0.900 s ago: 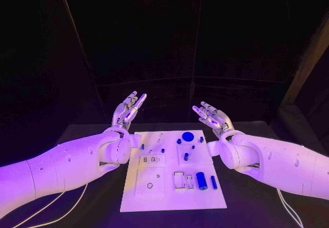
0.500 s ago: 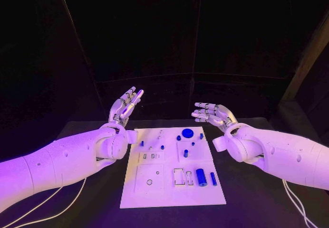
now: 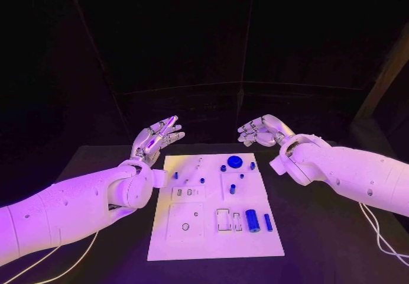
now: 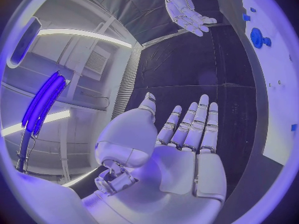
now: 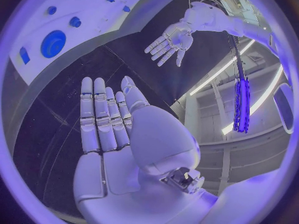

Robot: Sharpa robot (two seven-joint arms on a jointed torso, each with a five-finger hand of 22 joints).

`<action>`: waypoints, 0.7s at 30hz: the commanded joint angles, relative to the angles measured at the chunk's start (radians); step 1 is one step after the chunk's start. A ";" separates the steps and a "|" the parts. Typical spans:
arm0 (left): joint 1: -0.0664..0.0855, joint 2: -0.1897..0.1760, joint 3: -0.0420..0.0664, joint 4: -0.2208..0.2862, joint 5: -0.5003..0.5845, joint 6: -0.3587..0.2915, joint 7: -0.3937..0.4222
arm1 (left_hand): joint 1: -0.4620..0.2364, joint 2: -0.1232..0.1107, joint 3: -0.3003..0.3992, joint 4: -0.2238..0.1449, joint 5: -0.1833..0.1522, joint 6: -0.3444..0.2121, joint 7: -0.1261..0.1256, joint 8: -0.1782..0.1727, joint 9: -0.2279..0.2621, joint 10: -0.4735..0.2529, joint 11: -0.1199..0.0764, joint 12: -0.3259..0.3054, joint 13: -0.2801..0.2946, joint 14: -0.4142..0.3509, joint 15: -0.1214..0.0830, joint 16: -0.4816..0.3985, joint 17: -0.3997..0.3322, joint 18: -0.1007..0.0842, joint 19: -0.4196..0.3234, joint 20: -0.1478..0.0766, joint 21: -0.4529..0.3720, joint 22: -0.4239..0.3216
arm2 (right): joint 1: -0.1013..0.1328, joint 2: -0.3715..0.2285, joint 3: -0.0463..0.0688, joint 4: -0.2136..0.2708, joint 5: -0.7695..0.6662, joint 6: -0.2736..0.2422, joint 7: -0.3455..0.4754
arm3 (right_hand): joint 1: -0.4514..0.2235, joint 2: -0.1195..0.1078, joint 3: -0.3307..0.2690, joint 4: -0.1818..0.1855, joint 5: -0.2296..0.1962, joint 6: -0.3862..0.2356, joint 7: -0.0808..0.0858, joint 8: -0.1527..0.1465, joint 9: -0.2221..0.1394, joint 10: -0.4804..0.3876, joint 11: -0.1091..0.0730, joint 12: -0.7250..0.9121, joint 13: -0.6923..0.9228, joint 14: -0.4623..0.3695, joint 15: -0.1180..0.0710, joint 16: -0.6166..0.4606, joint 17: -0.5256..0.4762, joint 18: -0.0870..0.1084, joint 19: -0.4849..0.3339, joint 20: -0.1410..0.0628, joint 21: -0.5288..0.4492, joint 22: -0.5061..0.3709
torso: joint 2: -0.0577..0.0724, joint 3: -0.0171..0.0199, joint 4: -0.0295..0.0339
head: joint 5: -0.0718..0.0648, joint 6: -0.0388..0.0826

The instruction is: Assemble the parts on the task board

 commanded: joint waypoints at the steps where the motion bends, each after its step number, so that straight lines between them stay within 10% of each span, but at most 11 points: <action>1: 0.002 -0.013 0.001 0.036 0.003 0.062 0.127 | 0.007 0.003 0.007 0.001 0.004 0.014 0.137 0.003 0.000 0.016 0.000 0.004 -0.001 0.009 0.000 -0.001 -0.003 0.016 0.021 0.000 0.007 0.001 | 0.013 0.006 0.001 0.006 -0.331 0.085 -0.124 | -0.019 0.002 -0.005 -0.059 0.039 0.088 -0.019 -0.017 0.000 0.109 -0.033 -0.040 0.002 0.185 -0.050 0.045 0.045 0.008 0.097 -0.055 0.154 0.079 | 0.035 -0.0050 0.0146 | -0.011 -0.005; 9: 0.002 -0.043 0.001 0.094 0.003 0.081 0.126 | 0.010 0.005 0.009 -0.002 0.004 0.019 0.137 0.002 -0.001 0.020 -0.001 0.001 -0.003 0.013 -0.001 -0.004 -0.006 0.017 0.025 0.000 0.007 0.000 | 0.028 0.032 0.002 -0.005 -0.611 0.192 -0.227 | -0.042 0.000 -0.013 -0.059 0.020 0.102 -0.027 -0.038 0.000 0.131 -0.046 -0.070 0.004 0.328 -0.080 0.184 0.140 0.010 0.170 -0.080 0.304 0.163 | 0.067 -0.0035 0.0328 | -0.024 0.000; 21: 0.006 -0.083 0.001 0.177 0.003 0.095 0.133 | 0.029 0.011 0.020 -0.020 0.004 0.094 0.135 0.007 -0.001 0.119 -0.006 0.007 0.002 0.046 -0.008 -0.008 -0.013 0.024 0.119 -0.002 0.034 0.005 | 0.042 0.069 0.003 0.001 -0.781 0.281 -0.264 | -0.056 0.002 -0.027 -0.060 0.022 0.093 -0.031 -0.055 -0.001 0.114 -0.049 -0.078 0.004 0.320 -0.082 0.444 0.320 0.011 0.160 -0.082 0.482 0.273 | 0.108 -0.0041 0.0444 | -0.040 0.007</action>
